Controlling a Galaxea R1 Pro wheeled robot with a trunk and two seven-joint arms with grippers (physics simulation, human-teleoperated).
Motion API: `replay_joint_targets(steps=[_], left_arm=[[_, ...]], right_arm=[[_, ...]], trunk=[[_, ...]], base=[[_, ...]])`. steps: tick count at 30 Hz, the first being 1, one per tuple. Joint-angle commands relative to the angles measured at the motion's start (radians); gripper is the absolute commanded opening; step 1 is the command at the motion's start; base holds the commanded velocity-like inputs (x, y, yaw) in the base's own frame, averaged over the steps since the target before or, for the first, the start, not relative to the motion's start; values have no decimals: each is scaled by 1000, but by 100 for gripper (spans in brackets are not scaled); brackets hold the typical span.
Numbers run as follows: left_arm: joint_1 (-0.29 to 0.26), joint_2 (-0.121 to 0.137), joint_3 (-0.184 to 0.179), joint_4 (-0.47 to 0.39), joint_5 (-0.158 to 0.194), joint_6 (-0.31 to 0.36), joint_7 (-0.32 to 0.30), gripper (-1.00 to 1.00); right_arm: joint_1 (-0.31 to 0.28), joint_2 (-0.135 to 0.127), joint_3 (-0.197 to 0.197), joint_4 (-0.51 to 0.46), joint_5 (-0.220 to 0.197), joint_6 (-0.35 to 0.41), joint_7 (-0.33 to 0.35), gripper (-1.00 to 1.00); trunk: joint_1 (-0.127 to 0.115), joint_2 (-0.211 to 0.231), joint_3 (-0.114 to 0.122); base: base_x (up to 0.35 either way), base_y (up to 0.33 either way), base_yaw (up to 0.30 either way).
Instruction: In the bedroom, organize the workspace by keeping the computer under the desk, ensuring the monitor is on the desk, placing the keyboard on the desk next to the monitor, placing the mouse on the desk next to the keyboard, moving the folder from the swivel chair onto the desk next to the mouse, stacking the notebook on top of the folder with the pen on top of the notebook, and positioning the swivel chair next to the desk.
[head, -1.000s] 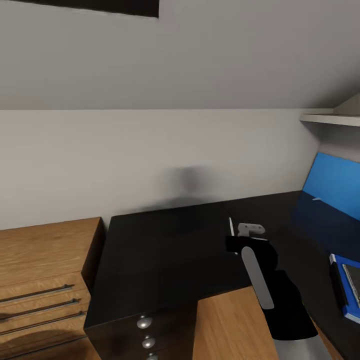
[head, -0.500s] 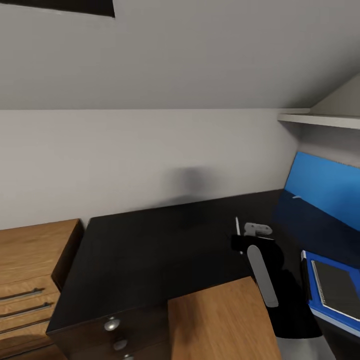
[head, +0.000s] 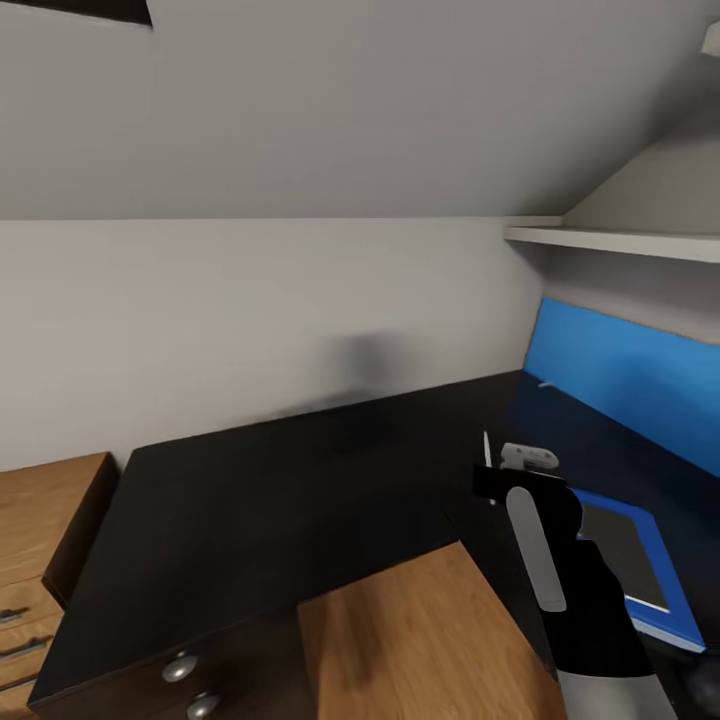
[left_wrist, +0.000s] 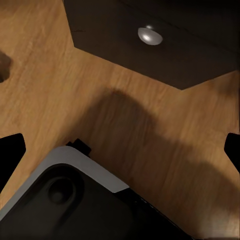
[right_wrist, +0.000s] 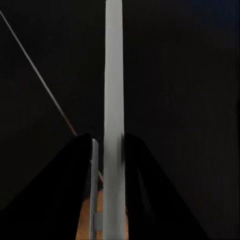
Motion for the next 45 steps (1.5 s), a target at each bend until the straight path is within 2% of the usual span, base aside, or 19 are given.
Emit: replay_joint_targets(steps=[1, 20, 36, 45], left_arm=[[0, 1, -2, -1, 8, -5, 4, 100], [-3, -2, 1, 17, 7, -5, 6, 100], [-9, -6, 0, 33, 4, -5, 6, 100], [-10, -7, 4, 45, 8, -5, 4, 100]], right_arm=[[-1, 0, 1, -1, -10, 2, -10, -100], [-1, 0, -1, 0, -9, 2, -10, -100], [-1, -2, -6, 22, -12, 2, -10, -100], [-2, -5, -17, 123, -13, 2, -9, -100]], trunk=[[0, -1, -1], [0, -1, -1], [0, -1, -1], [0, -1, -1]], base=[[0, -2, -291], [-51, -52, -287], [-9, -82, -19], [0, -56, 0]])
